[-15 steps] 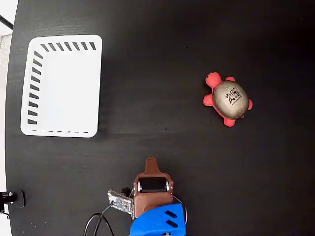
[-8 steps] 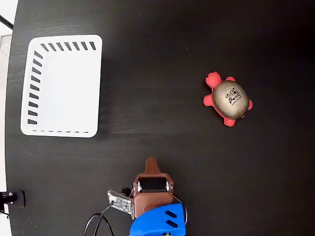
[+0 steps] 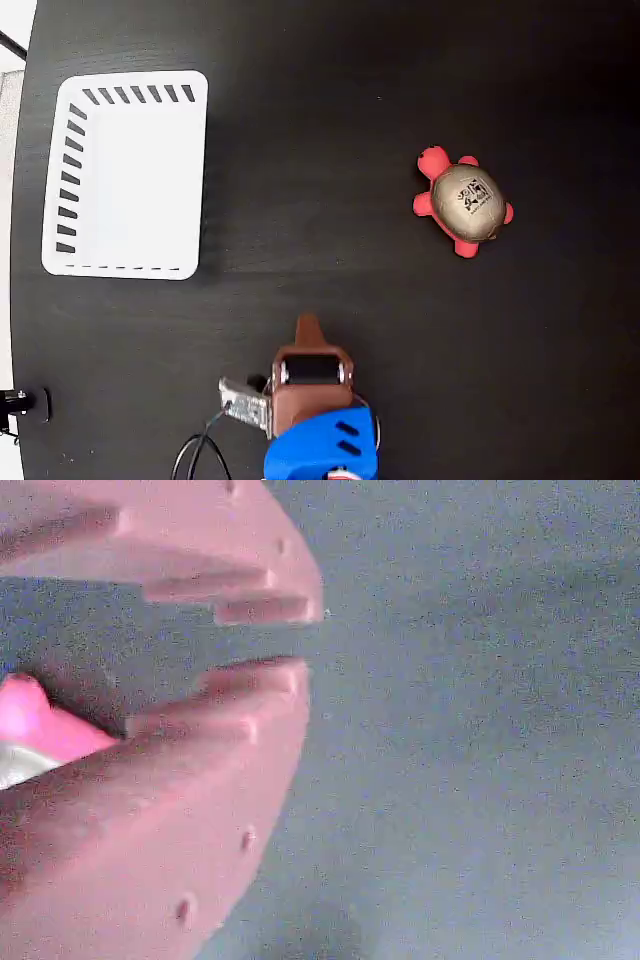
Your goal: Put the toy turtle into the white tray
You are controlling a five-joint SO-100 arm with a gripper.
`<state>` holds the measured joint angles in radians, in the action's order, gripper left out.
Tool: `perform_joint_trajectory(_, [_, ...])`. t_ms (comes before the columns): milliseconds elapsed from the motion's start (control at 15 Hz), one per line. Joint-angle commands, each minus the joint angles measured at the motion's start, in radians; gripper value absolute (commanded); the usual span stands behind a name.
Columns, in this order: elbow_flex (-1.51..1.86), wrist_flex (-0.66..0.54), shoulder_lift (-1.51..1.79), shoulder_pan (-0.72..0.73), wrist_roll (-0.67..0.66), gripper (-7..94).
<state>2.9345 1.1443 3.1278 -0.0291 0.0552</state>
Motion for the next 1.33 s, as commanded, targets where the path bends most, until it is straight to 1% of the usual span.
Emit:
perform_joint_trajectory(0, [-0.218,-0.072,-0.249,-0.107,0.003,0])
perform_joint_trajectory(67, [-0.348,-0.031,-0.38,-0.158,0.0,0])
perform_joint_trajectory(200, [-0.62,0.106,-0.626,-0.221,-0.008,0])
perform_joint_trajectory(333, [-0.874,0.244,-0.841,-0.296,0.015,0])
perform_joint_trajectory(400, [-0.983,0.295,-0.931,-0.341,0.023,0])
perform_joint_trajectory(467, [-1.074,0.325,-1.011,-0.385,0.029,0])
perform_joint_trajectory(667, [-1.269,0.364,-1.209,-0.485,0.026,0])
perform_joint_trajectory(867, [-1.404,0.368,-1.358,-0.531,0.006,0])
perform_joint_trajectory(1000, [-1.499,0.407,-1.45,-0.537,0.014,0])
perform_joint_trajectory(1133, [-1.586,0.442,-1.536,-0.537,0.038,18])
perform_joint_trajectory(1267, [-1.609,0.442,-1.595,-0.532,0.092,33])
